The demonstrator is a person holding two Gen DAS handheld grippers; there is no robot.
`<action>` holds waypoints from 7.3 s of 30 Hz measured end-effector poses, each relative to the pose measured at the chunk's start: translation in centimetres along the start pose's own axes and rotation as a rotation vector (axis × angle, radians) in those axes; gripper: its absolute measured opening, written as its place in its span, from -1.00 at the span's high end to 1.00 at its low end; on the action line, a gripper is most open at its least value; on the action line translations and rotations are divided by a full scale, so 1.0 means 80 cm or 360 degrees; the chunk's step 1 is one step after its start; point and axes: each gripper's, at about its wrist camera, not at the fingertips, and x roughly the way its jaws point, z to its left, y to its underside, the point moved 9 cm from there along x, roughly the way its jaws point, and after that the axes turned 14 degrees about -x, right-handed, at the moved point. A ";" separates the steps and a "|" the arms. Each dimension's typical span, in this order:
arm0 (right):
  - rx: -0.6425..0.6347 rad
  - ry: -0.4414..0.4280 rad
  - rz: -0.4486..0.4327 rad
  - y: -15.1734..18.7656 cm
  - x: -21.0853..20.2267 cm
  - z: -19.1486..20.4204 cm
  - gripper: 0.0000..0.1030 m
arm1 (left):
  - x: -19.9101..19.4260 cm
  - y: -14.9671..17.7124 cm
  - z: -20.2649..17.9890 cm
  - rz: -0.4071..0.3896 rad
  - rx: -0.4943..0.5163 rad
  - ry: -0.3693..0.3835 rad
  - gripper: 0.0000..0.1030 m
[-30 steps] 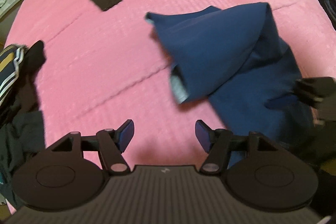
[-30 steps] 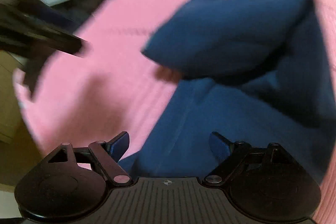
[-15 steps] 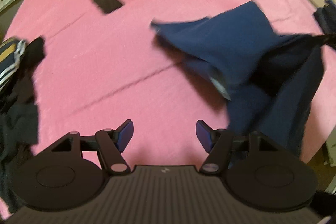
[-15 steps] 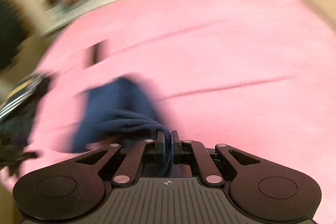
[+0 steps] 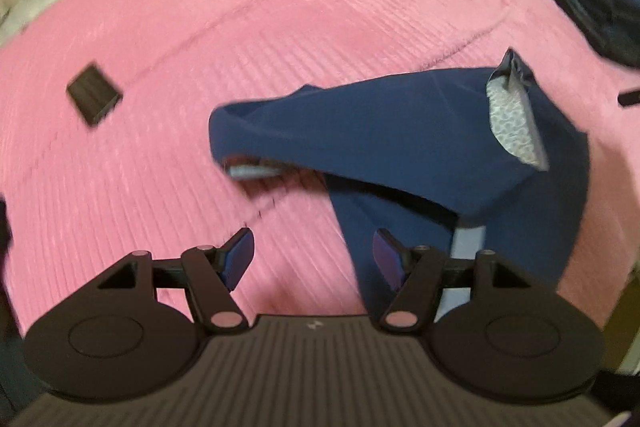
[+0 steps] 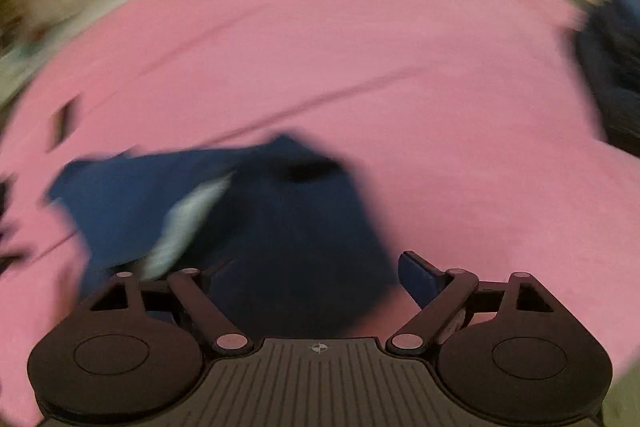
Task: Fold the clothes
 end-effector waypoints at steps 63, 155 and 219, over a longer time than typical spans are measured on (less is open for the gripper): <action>-0.0203 -0.0378 0.0109 -0.043 0.139 -0.003 0.94 | 0.020 0.186 -0.098 0.0529 0.0390 0.0341 0.88; -0.0155 -0.0126 -0.0250 -0.127 0.139 -0.102 -0.58 | 0.137 -0.119 0.118 -0.0153 -0.0583 0.0001 0.19; 0.0303 -0.0294 -0.0512 0.292 -0.107 -0.053 0.97 | -0.117 0.282 -0.069 -0.0569 -0.0888 0.0457 1.00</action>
